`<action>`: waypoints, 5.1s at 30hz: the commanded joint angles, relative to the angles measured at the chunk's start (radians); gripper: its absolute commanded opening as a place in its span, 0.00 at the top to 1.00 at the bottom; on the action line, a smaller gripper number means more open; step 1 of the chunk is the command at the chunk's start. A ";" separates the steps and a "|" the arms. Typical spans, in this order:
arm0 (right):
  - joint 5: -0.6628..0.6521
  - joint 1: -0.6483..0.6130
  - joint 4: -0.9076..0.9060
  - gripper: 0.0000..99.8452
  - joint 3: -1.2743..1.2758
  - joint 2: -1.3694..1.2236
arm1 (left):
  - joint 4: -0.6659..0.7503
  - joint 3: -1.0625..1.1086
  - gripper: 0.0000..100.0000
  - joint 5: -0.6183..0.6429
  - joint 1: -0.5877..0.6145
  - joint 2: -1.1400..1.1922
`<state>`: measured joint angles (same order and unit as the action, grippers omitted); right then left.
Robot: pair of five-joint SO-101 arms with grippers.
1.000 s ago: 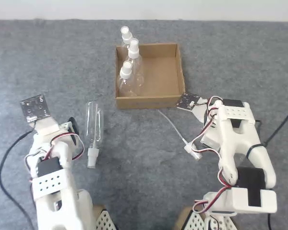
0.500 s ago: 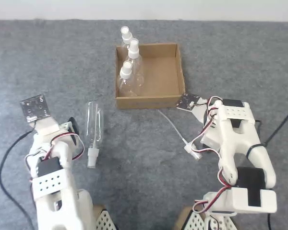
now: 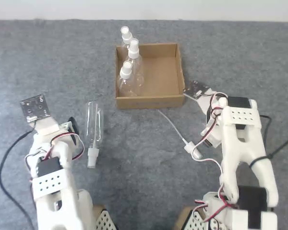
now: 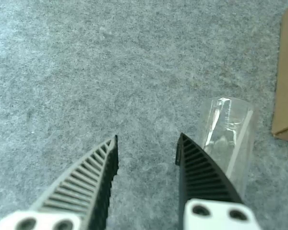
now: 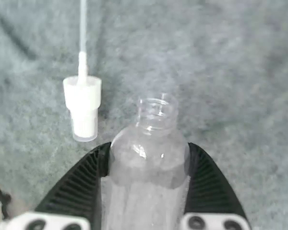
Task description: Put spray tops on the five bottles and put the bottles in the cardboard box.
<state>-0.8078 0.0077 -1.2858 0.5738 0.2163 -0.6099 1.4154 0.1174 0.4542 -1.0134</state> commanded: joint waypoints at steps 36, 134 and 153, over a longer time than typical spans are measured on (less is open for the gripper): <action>0.709 0.214 0.237 0.92 0.219 0.526 | -0.270 -0.213 0.81 -0.092 -0.034 -0.017; 0.802 0.478 0.337 0.92 0.253 0.533 | -0.786 -1.339 0.91 -0.149 -1.060 1.422; 0.802 0.581 0.378 0.92 0.252 0.535 | -0.769 -1.150 0.89 -0.144 -1.066 1.105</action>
<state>-0.0176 0.5493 -0.9268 0.8347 0.7043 -1.4385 0.2371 -0.0161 -0.6107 0.2309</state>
